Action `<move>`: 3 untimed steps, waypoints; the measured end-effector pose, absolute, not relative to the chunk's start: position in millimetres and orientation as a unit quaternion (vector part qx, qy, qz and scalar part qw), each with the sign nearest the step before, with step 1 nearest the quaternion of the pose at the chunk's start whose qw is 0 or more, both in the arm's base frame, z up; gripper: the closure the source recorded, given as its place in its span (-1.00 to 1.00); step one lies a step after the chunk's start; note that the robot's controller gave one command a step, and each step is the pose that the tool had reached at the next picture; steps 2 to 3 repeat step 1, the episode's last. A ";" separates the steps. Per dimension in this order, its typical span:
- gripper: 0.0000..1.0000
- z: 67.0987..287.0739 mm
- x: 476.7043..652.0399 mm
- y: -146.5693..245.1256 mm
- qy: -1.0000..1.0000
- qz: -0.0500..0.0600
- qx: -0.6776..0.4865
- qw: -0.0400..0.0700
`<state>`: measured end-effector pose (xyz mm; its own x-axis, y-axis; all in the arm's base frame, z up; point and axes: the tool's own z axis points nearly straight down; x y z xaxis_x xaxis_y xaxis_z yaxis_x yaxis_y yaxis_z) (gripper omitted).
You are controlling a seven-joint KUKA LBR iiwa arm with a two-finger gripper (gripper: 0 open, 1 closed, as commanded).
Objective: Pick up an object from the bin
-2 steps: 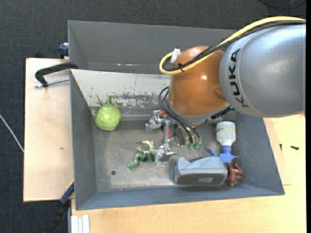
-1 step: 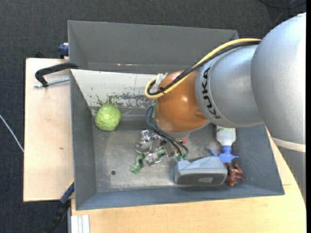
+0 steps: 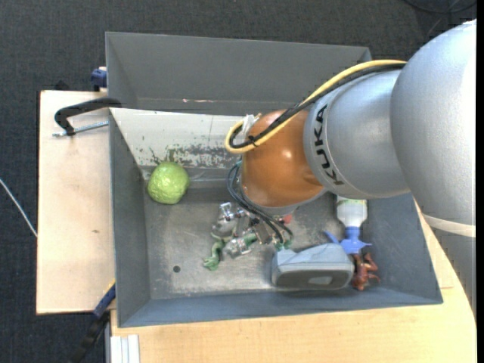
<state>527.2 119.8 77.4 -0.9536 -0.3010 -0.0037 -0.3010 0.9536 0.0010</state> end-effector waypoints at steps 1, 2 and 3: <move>1.00 227.1 518.4 132.8 0.986 0.001 -0.167 0.004; 1.00 227.1 518.4 132.8 0.986 0.001 -0.167 0.004; 1.00 227.1 518.4 132.8 0.986 0.001 -0.167 0.004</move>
Offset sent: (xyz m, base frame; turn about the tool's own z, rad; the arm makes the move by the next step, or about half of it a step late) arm 0.0000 0.0000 0.0000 0.0000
